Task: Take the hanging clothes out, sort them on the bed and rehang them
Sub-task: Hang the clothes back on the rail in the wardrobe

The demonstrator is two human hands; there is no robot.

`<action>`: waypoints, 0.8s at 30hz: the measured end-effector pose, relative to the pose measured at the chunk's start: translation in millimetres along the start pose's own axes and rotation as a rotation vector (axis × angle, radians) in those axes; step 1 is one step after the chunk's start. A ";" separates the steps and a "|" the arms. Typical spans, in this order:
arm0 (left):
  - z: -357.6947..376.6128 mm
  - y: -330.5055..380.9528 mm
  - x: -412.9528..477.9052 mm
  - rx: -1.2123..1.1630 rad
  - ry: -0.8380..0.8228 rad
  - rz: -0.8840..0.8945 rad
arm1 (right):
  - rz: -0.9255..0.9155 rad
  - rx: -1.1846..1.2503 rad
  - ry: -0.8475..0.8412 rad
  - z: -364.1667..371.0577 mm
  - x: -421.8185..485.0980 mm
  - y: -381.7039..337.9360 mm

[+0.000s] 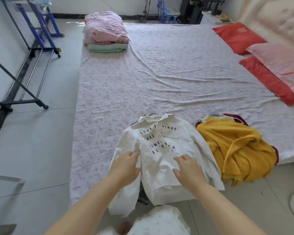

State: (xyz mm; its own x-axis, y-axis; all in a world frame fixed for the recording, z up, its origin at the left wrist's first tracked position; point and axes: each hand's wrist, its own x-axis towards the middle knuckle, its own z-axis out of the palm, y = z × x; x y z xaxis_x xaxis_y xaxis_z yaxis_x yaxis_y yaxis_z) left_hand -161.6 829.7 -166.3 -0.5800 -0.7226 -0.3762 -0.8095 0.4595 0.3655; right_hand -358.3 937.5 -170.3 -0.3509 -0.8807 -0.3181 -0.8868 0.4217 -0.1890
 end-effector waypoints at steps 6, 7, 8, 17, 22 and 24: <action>-20.0 -2.6 83.7 -0.027 -0.013 -0.139 | -0.090 -0.013 -0.091 -17.5 124.6 18.0; -21.5 -2.6 97.6 -0.039 -0.019 -0.173 | -0.103 -0.023 -0.114 -19.2 147.0 22.0; -22.7 -1.9 111.5 -0.048 -0.028 -0.203 | -0.115 -0.037 -0.141 -20.1 169.3 26.1; -9.1 -4.5 235.3 -0.099 -0.011 -0.369 | -0.256 -0.139 -0.255 1.6 377.3 51.5; 4.9 -19.3 280.9 -0.098 0.002 -0.409 | -0.222 -0.144 -0.281 36.2 464.5 53.3; 11.1 -25.6 292.5 -0.097 -0.002 -0.428 | -0.220 -0.177 -0.288 54.6 486.1 53.5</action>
State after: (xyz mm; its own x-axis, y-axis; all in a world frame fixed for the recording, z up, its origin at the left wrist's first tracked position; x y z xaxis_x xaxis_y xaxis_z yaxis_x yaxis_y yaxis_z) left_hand -311.5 612.3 -295.2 -0.1947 -0.8363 -0.5125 -0.9646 0.0686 0.2546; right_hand -560.0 543.7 -385.8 -0.0706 -0.8388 -0.5398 -0.9783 0.1639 -0.1267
